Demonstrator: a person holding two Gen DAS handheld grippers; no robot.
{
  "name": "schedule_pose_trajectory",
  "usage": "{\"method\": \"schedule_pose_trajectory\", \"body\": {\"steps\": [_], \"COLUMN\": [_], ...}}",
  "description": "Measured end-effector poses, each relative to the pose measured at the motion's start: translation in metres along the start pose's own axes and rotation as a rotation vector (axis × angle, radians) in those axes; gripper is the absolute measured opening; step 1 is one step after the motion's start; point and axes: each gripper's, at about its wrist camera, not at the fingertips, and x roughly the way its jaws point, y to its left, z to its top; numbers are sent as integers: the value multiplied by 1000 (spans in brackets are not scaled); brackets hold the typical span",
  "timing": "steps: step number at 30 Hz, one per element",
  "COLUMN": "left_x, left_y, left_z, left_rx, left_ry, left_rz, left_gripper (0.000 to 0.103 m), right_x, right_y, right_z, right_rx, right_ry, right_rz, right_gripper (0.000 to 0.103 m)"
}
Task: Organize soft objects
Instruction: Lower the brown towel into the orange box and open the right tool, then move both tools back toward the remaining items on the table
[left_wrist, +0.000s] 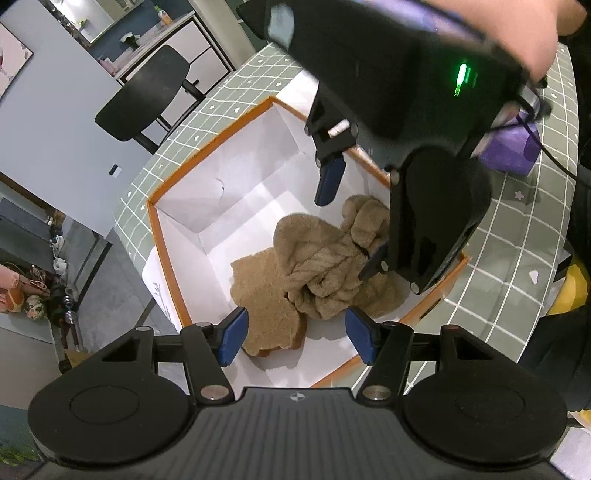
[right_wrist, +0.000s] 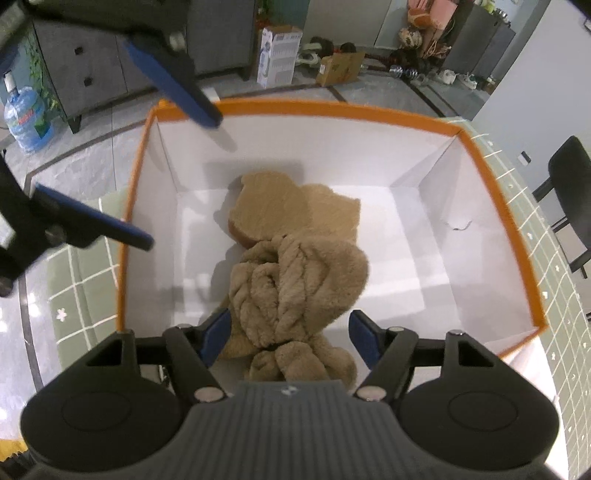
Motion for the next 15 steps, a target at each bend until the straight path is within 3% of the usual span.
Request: {"method": "schedule_pose_trajectory", "body": {"steps": [7,15], "left_x": [-8,-7], "left_y": [-19,-55], "left_z": [24,62], "left_rx": [34,119], "left_ry": [-27,-57], "left_rz": [1,-19], "left_gripper": [75,77], "right_x": [-54,-102], "right_y": [-17,-44], "right_z": [-17,-69], "right_rx": [36,95], "right_ry": [-78,-114], "right_rz": [-18,-49], "right_gripper": [70,70]}}
